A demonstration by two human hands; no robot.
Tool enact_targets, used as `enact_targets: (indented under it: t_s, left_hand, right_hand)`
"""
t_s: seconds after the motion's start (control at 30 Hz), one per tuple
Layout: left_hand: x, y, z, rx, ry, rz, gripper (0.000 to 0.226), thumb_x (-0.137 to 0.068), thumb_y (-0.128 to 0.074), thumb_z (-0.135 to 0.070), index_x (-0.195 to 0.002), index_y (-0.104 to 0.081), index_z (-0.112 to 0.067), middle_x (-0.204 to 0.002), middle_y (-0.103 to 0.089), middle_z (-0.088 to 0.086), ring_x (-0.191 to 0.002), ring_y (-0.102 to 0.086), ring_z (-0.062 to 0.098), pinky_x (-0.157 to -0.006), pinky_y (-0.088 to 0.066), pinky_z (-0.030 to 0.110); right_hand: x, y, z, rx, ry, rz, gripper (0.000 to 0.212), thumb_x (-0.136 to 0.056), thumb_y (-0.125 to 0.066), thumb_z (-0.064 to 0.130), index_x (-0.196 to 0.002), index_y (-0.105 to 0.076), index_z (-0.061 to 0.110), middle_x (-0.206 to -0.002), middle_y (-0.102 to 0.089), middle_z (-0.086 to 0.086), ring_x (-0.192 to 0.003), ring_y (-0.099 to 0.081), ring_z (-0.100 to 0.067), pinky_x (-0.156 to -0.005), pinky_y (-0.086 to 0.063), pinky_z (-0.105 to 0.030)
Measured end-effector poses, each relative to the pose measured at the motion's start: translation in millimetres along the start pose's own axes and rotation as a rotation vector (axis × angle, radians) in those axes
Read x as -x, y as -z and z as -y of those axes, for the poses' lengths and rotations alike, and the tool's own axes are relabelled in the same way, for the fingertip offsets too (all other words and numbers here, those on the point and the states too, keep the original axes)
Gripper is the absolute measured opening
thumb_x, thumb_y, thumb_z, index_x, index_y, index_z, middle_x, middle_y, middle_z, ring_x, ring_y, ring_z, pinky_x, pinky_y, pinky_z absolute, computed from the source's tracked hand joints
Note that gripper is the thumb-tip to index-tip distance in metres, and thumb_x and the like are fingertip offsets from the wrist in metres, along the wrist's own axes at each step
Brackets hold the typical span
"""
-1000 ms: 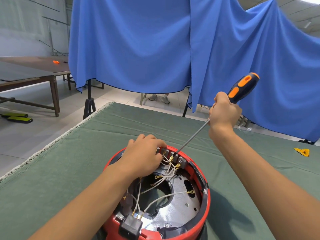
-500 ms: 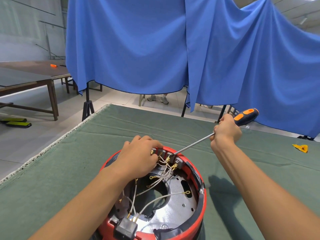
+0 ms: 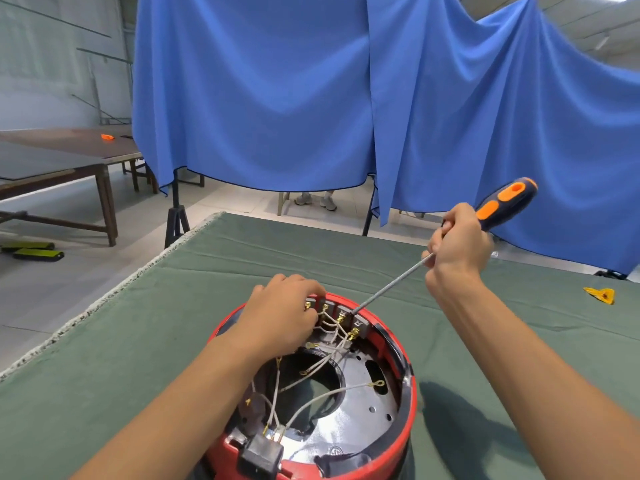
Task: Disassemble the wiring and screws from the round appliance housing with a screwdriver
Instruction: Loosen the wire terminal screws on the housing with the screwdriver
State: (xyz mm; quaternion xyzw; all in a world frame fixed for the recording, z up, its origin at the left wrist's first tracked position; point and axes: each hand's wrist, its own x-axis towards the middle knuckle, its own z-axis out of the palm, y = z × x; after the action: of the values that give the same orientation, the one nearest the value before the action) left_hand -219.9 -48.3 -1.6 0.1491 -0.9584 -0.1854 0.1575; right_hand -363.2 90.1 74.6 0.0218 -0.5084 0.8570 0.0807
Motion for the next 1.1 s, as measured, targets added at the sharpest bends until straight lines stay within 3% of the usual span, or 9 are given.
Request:
enact_targets:
  t_s: [0.27,0.43,0.57,0.7,0.83,0.97,1.1]
  left_hand:
    - [5,0,-3,-0.069,0.087,-0.006,0.044,-0.09,-0.043,-0.021,-0.133,-0.042,-0.03,-0.132,-0.049,-0.002,-0.122,-0.037,0.021,-0.099,-0.029,0.039]
    - [6,2,0,-0.039,0.062,-0.002,0.045,-0.088,-0.045,-0.02,-0.132,-0.043,-0.03,-0.131,-0.051,-0.004,-0.121,-0.04,0.02,-0.099,-0.029,0.039]
    - [3,3,2,0.084,0.029,0.022,0.048,-0.08,-0.052,-0.013,-0.127,-0.05,-0.024,-0.124,-0.056,-0.002,-0.117,-0.046,0.02,-0.1,-0.035,0.036]
    - [0,5,-1,0.191,-0.047,0.076,0.046,-0.075,-0.054,-0.007,-0.12,-0.058,-0.017,-0.118,-0.061,0.001,-0.111,-0.053,0.019,-0.096,-0.042,0.032]
    - [-5,9,-2,0.23,-0.1,0.143,0.053,-0.074,-0.051,-0.001,-0.123,-0.061,-0.019,-0.118,-0.065,0.0,-0.109,-0.057,0.016,-0.094,-0.046,0.027]
    - [-10,12,-4,0.24,-0.109,0.204,0.057,-0.074,-0.048,0.003,-0.123,-0.063,-0.022,-0.119,-0.066,-0.001,-0.109,-0.058,0.013,-0.098,-0.046,0.028]
    - [-20,16,-7,0.175,-0.064,0.234,0.058,-0.081,-0.041,0.005,-0.123,-0.063,-0.029,-0.13,-0.06,-0.003,-0.116,-0.055,0.016,-0.099,-0.045,0.029]
  right_hand:
    - [23,-7,6,-0.003,0.143,0.123,0.027,-0.068,-0.055,0.021,-0.047,-0.037,0.017,-0.038,-0.035,0.002,-0.029,-0.032,-0.016,-0.037,-0.022,-0.015]
    - [30,-6,0,0.14,0.209,0.214,0.031,-0.068,-0.054,0.025,-0.039,-0.048,0.018,-0.038,-0.046,-0.006,-0.032,-0.042,-0.016,-0.036,-0.028,-0.015]
    - [31,-4,2,0.299,0.284,0.308,0.027,-0.071,-0.054,0.024,-0.045,-0.059,0.016,-0.039,-0.054,-0.006,-0.038,-0.048,-0.017,-0.035,-0.031,-0.016]
    - [33,-4,9,0.338,0.38,0.293,0.028,-0.068,-0.052,0.024,-0.042,-0.049,0.014,-0.035,-0.048,-0.003,-0.035,-0.043,-0.015,-0.037,-0.033,-0.017]
    - [40,-4,18,0.203,0.43,0.282,0.025,-0.07,-0.051,0.018,-0.051,-0.039,0.009,-0.035,-0.035,0.006,-0.032,-0.035,-0.015,-0.037,-0.029,-0.016]
    - [46,-4,27,0.103,0.45,0.305,0.019,-0.07,-0.051,0.015,-0.057,-0.041,0.004,-0.041,-0.03,0.001,-0.035,-0.029,-0.017,-0.036,-0.027,-0.015]
    - [48,-2,28,0.097,0.482,0.286,0.027,-0.07,-0.051,0.014,-0.056,-0.038,-0.005,-0.045,-0.026,-0.003,-0.042,-0.026,-0.021,-0.038,-0.024,-0.019]
